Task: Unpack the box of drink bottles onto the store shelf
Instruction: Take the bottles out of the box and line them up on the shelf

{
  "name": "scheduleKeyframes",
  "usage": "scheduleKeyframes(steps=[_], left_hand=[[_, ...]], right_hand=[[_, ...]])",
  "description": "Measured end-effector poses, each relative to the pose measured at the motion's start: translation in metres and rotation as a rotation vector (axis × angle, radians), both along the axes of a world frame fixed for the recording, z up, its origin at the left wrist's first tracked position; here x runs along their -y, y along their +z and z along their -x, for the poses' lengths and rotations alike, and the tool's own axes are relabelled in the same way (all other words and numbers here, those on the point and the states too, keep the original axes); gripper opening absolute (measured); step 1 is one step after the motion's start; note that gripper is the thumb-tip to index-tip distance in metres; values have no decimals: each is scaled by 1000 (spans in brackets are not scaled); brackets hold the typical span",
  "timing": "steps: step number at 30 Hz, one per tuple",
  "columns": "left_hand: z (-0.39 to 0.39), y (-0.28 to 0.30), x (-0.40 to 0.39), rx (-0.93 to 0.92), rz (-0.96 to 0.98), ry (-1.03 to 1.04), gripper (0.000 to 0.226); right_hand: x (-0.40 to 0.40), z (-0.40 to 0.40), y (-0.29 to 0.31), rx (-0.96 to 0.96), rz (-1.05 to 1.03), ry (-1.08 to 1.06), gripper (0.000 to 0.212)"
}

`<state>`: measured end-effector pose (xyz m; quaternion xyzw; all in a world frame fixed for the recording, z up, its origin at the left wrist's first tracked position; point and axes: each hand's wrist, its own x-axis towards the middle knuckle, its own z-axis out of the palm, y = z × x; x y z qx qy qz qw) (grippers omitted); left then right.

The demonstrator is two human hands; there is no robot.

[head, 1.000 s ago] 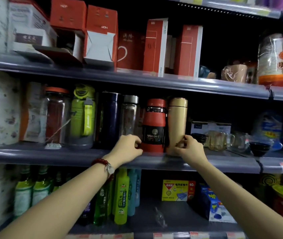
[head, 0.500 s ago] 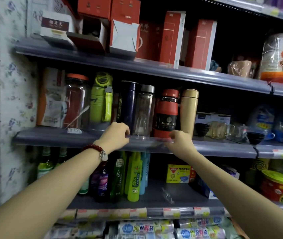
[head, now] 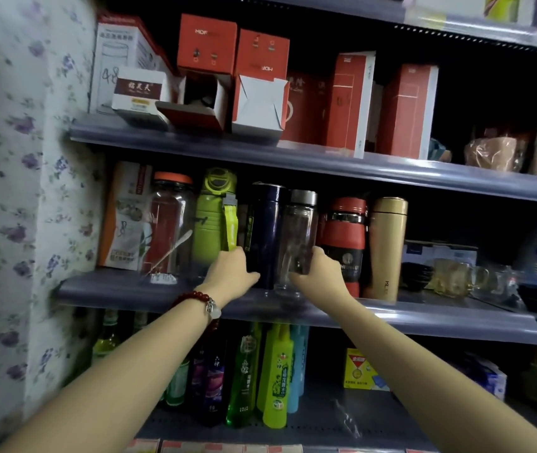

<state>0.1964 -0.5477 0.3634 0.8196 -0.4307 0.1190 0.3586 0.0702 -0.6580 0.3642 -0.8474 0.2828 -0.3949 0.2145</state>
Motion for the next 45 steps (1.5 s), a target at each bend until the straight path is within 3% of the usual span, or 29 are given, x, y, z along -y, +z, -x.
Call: scheduleKeyframes(steps=[3,7,13,23,30,40,43,45], left_hand=[[2,1,12,-80,0,-14,69],[-1,-1,25,-160,12,-16,84],[-10,-6,37,-249,36,21,71],[3,-16,50,-142,93,237,70],[-4,-9,46,-197,23,145,81],[-6,-22,49,-97,86,178,72],[-5,-21,51,-117,86,191,69],[-4,-18,51,-152,93,201,74]], right_hand=[[5,-9,1,17,-66,-17,40],[13,-14,1,1,-146,-10,65],[21,-24,-10,102,-203,38,81],[28,-31,-23,165,-131,16,83],[28,-25,-21,169,-150,43,85],[25,-31,-25,155,-111,0,79],[20,-39,-24,155,-147,-59,88],[17,-43,-22,166,-175,-104,83]])
